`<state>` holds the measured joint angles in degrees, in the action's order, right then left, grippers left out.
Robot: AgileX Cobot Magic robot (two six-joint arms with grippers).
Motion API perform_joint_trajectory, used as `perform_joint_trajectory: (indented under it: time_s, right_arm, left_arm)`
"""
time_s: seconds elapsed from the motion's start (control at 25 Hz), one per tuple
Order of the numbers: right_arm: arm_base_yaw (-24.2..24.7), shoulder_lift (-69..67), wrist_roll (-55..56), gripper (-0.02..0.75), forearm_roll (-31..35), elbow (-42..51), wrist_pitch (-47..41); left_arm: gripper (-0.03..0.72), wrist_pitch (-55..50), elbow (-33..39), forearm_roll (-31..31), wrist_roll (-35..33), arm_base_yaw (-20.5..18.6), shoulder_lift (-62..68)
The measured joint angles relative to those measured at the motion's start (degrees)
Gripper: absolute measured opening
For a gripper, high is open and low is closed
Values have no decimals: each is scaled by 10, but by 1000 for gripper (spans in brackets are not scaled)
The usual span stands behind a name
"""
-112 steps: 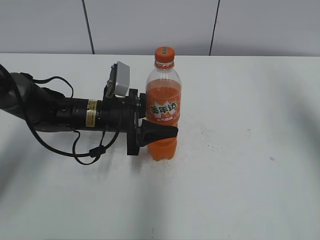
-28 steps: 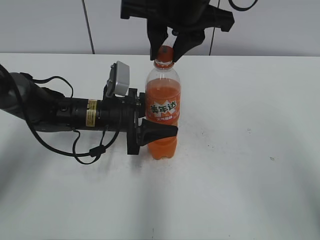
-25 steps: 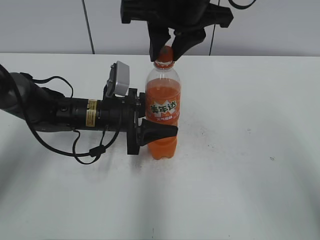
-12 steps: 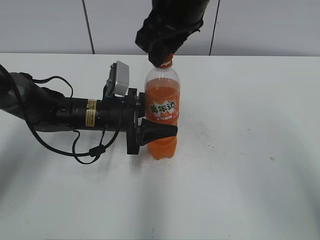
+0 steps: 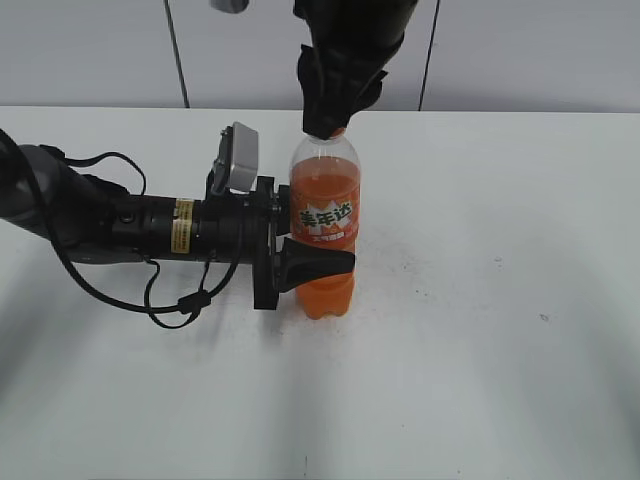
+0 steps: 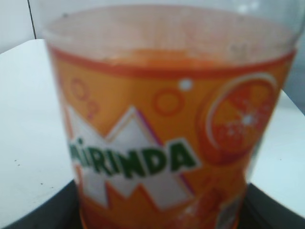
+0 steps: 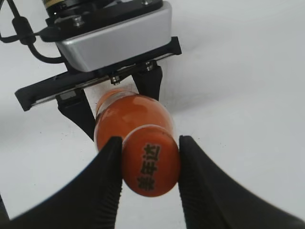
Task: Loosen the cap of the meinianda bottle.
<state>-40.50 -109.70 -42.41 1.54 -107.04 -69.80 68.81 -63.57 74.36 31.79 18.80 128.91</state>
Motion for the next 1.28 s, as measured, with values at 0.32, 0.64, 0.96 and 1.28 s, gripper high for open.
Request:
perform_joint_trajectory:
  time_s: [0.32,0.64,0.96,1.28]
  right_arm:
    - [0,10,-57,269,11,0,-1]
    - [-1,59,15,269,12,0,-1]
    - [36,74,374,269,-98,22,-1]
    - [161,87,480,269,-92,157,37]
  left_arm:
    - [413,1,0,2,-1,0,0]
    - [413,-1,0,0,-1,0,0]
    - [413,-1,0,0,-1,0,0]
    - [413,-1,0,0,0,0,0]
